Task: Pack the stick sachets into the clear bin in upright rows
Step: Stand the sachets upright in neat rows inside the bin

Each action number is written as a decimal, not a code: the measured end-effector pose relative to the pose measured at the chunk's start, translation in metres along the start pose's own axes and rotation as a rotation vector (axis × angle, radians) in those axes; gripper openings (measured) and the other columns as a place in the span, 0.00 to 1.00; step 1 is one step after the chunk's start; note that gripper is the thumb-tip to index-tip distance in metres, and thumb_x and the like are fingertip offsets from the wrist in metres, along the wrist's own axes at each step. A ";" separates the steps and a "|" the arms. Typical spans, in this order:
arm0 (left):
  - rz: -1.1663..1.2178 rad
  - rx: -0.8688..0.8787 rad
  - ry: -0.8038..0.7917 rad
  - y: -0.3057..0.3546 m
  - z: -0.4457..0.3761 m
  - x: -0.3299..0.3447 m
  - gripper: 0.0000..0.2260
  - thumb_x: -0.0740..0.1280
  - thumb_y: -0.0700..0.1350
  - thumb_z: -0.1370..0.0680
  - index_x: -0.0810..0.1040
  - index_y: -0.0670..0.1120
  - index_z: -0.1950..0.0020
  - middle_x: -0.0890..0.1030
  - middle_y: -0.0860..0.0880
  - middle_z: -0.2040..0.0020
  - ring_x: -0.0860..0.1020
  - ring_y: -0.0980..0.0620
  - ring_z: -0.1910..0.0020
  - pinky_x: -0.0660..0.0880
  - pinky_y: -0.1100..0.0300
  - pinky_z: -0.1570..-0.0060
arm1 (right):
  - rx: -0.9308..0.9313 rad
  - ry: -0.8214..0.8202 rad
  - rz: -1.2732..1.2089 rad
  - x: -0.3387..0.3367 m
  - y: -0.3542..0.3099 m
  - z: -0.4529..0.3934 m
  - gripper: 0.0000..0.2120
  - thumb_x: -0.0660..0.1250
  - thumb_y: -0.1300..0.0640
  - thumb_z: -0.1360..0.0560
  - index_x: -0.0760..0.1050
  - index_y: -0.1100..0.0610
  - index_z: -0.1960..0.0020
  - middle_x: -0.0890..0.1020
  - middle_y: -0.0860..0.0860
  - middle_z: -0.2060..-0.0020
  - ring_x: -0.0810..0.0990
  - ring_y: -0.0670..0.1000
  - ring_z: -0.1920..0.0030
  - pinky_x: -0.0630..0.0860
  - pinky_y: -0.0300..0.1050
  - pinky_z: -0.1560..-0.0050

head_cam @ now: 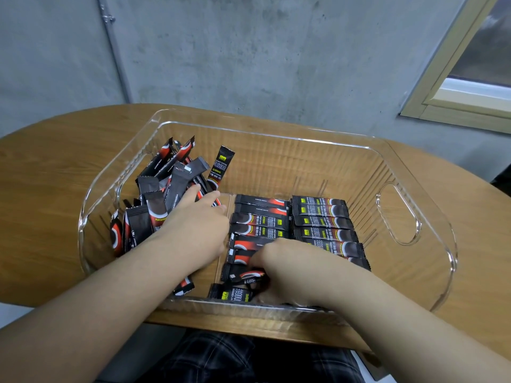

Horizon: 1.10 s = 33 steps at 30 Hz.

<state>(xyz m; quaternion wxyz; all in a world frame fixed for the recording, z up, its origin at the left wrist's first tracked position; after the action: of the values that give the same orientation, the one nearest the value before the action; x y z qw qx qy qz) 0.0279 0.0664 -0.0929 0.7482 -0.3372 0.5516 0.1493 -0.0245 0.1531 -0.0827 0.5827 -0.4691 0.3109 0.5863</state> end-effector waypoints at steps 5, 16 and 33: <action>0.009 0.004 0.008 0.000 0.001 -0.001 0.18 0.56 0.51 0.20 0.73 0.53 0.32 0.68 0.53 0.28 0.52 0.48 0.23 0.46 0.44 0.28 | 0.019 0.000 0.108 0.000 -0.001 -0.003 0.11 0.69 0.51 0.30 0.77 0.57 0.51 0.78 0.53 0.61 0.78 0.57 0.59 0.79 0.49 0.57; 0.017 0.006 0.013 0.000 0.001 -0.001 0.18 0.55 0.51 0.20 0.73 0.53 0.32 0.68 0.53 0.28 0.52 0.48 0.23 0.45 0.44 0.28 | 0.087 0.020 0.039 -0.011 0.015 0.009 0.13 0.73 0.49 0.31 0.73 0.52 0.53 0.75 0.50 0.61 0.74 0.54 0.59 0.71 0.44 0.61; 0.019 0.006 0.030 -0.001 0.001 0.001 0.17 0.56 0.51 0.20 0.74 0.53 0.33 0.68 0.53 0.28 0.53 0.49 0.23 0.45 0.45 0.28 | 0.099 0.033 -0.086 -0.005 0.021 0.002 0.05 0.70 0.52 0.28 0.76 0.53 0.55 0.79 0.50 0.61 0.76 0.51 0.60 0.74 0.45 0.58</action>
<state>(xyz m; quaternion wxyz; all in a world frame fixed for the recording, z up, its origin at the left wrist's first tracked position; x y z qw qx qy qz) 0.0291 0.0663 -0.0936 0.7393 -0.3319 0.5665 0.1495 -0.0457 0.1505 -0.0808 0.6246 -0.4623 0.3286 0.5369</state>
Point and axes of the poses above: each hand's wrist, its own z-axis away from the middle knuckle, its own x-axis out of the palm, y = z × x, the point moved 8 cm from there along -z, towards the middle knuckle
